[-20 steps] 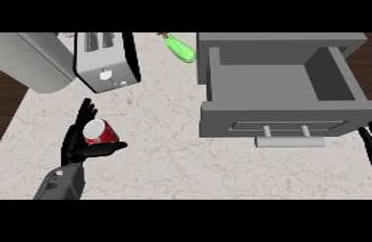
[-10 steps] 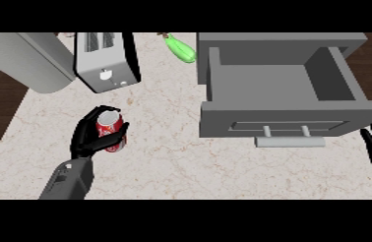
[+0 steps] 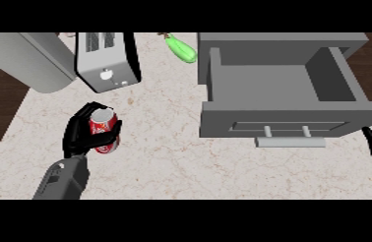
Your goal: Pick up the can, place it into the drawer and close the drawer
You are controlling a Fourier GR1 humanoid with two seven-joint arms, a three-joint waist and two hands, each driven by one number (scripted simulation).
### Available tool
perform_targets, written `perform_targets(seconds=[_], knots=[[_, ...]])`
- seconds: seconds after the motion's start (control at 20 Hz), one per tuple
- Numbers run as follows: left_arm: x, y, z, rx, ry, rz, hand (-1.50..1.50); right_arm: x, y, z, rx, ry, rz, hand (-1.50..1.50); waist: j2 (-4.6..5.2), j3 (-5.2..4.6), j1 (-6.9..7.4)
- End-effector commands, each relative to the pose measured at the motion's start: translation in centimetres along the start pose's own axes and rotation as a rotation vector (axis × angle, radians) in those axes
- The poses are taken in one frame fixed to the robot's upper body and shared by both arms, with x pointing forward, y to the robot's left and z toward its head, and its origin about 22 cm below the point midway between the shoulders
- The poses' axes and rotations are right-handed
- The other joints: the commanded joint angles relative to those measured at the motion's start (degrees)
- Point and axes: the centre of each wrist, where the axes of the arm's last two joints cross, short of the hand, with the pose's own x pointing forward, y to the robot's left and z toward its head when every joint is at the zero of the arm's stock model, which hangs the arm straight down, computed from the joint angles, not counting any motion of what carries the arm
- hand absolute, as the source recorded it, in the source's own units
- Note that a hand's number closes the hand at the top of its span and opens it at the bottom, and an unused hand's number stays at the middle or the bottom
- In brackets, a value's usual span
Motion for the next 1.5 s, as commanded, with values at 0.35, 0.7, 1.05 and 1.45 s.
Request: perform_targets(seconds=[0.35, 0.7, 1.05, 1.45], knots=[[6.0, -5.0, -1.0, -0.084, -0.069, 0.015, 1.5, 0.9, -0.1, 1.5, -0.013, -0.008, 0.008, -1.5, -0.04, 0.01, -0.08], [11.5, -10.3, -1.2, -0.183, -0.139, -0.016, 1.5, 0.7, 0.1, 0.8, -0.023, -0.012, 0.021, -1.5, -0.07, 0.02, 0.12], [17.7, -15.7, -3.7, -0.24, -0.145, -0.03, 1.5, -0.1, 0.0, 1.5, -0.03, -0.011, 0.002, -1.5, 0.0, 0.03, -0.34], [23.5, -21.7, -5.9, -0.288, -0.191, -0.083, 1.5, 1.9, -0.3, 0.9, -0.019, -0.023, 0.016, -1.5, 0.06, 0.01, -0.73]])
